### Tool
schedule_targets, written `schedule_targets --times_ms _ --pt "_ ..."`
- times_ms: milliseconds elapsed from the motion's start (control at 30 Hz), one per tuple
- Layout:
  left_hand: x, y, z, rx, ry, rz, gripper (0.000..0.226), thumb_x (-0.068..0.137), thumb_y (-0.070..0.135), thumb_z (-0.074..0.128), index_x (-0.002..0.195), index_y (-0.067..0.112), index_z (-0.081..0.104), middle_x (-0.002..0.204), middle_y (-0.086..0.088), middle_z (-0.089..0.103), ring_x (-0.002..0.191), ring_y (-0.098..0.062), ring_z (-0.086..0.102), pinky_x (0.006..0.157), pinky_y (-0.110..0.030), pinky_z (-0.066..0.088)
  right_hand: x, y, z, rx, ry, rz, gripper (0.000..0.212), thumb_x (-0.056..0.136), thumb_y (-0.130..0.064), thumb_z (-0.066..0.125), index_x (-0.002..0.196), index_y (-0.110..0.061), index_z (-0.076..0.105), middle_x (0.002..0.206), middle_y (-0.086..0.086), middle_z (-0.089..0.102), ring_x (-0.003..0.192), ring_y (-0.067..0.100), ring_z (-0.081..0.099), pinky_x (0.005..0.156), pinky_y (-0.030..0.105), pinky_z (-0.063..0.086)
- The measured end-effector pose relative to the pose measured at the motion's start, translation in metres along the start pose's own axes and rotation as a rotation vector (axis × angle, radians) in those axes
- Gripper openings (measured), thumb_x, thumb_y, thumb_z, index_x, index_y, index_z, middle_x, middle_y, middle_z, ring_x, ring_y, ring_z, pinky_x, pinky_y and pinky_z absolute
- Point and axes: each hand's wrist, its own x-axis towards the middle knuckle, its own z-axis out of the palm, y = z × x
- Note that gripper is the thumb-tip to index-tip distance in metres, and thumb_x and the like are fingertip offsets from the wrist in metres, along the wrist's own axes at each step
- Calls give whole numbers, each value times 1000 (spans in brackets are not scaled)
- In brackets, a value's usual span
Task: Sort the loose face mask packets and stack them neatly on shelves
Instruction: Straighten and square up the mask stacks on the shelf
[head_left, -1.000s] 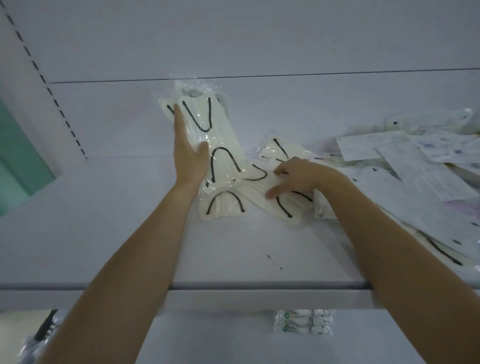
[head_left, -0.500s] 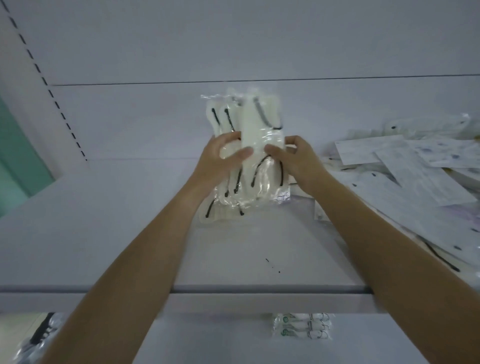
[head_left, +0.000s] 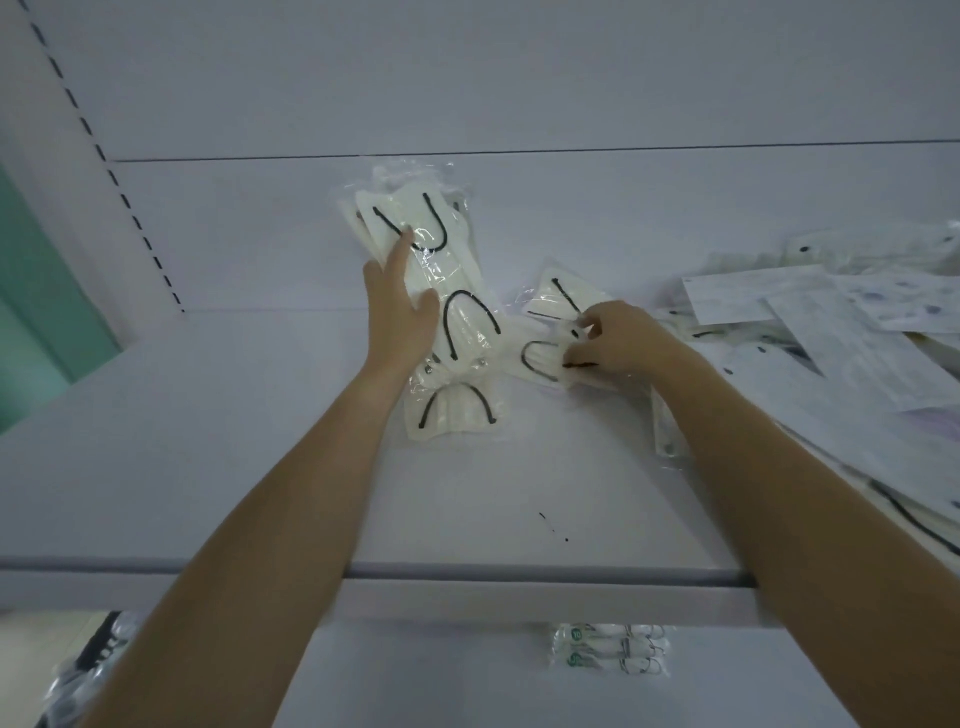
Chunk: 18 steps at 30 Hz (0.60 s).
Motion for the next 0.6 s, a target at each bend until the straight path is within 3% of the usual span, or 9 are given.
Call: schedule_targets --times_ms 67,133,200,267,400,467,533,600 --pt "0 -1 0 44 -5 -20 56 90 0 48 144 15 36 129 -9 32 108 -1 39 76 12 21 0 -3 -2 124 187 -23 33 77 -30 71 104 -15 58 89 -3 56 85 19 53 68 26 39" --pt "-2 1 -1 63 -22 -2 53 90 2 50 141 14 40 132 -13 32 113 -7 38 86 6 24 -3 -9 -9 354 366 -62 22 78 -30 70 85 -18 53 72 -9 48 67 10 46 55 20 34" --pt "-5 9 -1 61 -64 50 51 90 4 53 139 14 43 130 -12 34 123 -15 38 98 -6 26 -7 -15 -19 562 477 -96 24 78 -32 69 73 -22 47 67 -13 46 59 2 43 50 9 32" --pt "-12 20 1 36 -142 120 46 91 16 59 135 17 47 128 -8 36 131 -18 34 98 -6 23 -11 -21 -25 715 525 -97 27 78 -34 69 70 -25 45 64 -14 47 55 1 44 51 8 34" --pt "-30 39 17 55 -383 235 65 81 48 63 139 26 42 147 -3 34 138 3 4 107 -14 13 -13 -27 -24 909 488 -80 34 79 -35 71 70 -21 42 54 -13 42 45 1 40 52 19 39" --pt "-35 42 24 42 -396 271 76 75 48 71 140 24 40 146 -3 33 127 25 0 98 4 12 -13 -31 -19 910 459 -42 35 78 -39 71 71 -20 42 57 -11 43 49 4 43 57 24 44" --pt "-35 41 26 2 -366 275 76 74 39 77 138 19 41 140 -1 34 110 40 8 82 14 15 -12 -35 -18 1022 380 -39 33 79 -38 71 73 -18 46 63 -8 48 56 6 50 59 23 49" --pt "-32 40 26 -22 -304 225 65 74 35 79 127 14 47 126 1 37 105 25 35 79 9 27 -11 -37 -19 1173 213 -54 28 83 -35 68 81 -14 50 77 -2 56 69 9 59 60 20 51"
